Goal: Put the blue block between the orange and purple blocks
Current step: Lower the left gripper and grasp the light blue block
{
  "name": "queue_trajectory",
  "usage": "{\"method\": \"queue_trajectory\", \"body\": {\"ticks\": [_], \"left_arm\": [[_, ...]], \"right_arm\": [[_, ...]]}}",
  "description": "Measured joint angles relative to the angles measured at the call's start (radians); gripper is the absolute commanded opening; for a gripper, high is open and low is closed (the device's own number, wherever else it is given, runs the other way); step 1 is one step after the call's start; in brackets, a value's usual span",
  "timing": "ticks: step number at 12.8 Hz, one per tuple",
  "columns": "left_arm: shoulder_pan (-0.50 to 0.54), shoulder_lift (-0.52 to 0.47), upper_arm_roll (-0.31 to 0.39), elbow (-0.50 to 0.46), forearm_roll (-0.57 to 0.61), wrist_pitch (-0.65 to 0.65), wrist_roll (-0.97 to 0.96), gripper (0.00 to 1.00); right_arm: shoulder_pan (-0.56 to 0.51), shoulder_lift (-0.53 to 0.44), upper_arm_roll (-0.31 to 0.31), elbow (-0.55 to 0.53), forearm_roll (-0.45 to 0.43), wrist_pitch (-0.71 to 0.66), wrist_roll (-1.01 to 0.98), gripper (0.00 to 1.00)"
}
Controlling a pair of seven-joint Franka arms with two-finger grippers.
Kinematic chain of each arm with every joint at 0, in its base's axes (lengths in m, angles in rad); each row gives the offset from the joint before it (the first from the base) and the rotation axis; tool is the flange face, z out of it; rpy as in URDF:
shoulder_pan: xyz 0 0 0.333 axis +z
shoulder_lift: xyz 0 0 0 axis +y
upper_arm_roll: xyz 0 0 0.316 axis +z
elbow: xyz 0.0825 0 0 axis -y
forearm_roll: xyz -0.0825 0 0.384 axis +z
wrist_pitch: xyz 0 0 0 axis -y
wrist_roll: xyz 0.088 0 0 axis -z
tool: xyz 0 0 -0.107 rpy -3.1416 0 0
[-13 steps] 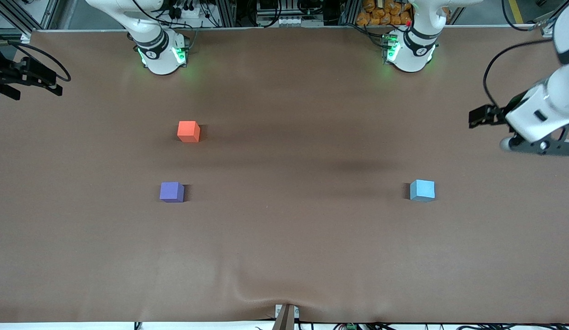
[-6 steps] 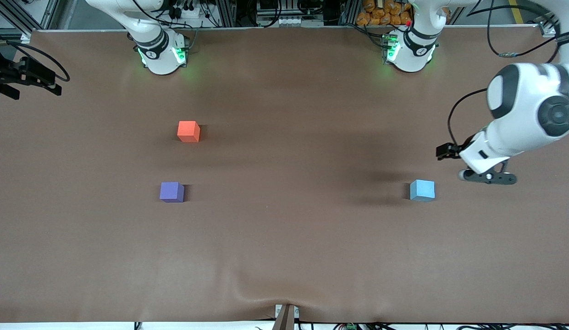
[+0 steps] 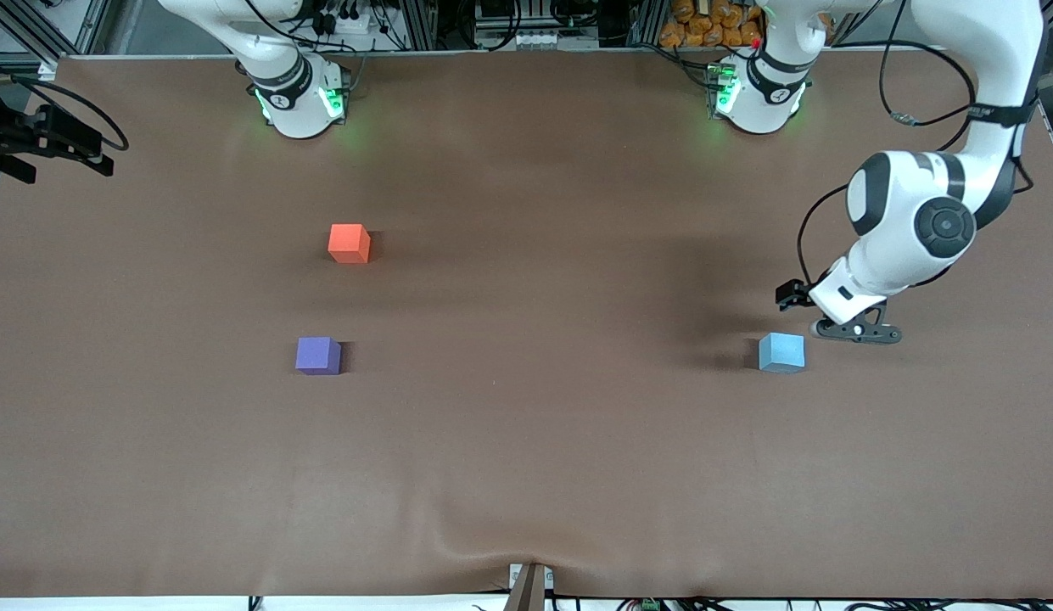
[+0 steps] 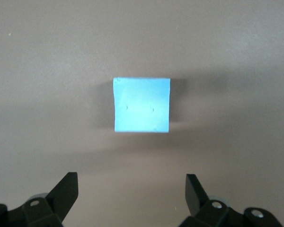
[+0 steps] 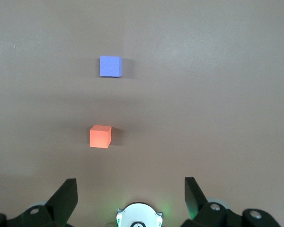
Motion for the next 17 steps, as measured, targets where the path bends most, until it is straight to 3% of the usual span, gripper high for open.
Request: {"method": "queue_trajectory", "body": {"ticks": [6,11,12,13,17], "left_arm": [[0.0,0.161,0.001,0.148,0.0,0.029,-0.001,1.0],[-0.01,0.264,-0.002,0.199,0.0,0.029,-0.001,1.0],[-0.012,0.28,-0.002,0.203,0.0,0.03,-0.002,0.2],[-0.012,0.293,-0.002,0.206,0.0,0.03,-0.004,0.0],[-0.01,0.305,-0.002,0.212,0.0,0.029,-0.017,0.0]], "right_arm": [[0.0,0.0,-0.001,0.0,0.0,-0.002,0.0,1.0],[0.0,0.0,-0.003,0.0,0.0,-0.005,0.0,1.0],[0.0,0.0,-0.004,0.0,0.0,-0.006,0.0,1.0],[0.0,0.0,-0.004,0.0,0.0,-0.007,0.0,1.0],[0.0,0.0,-0.004,0.0,0.0,-0.008,0.0,1.0]]}}
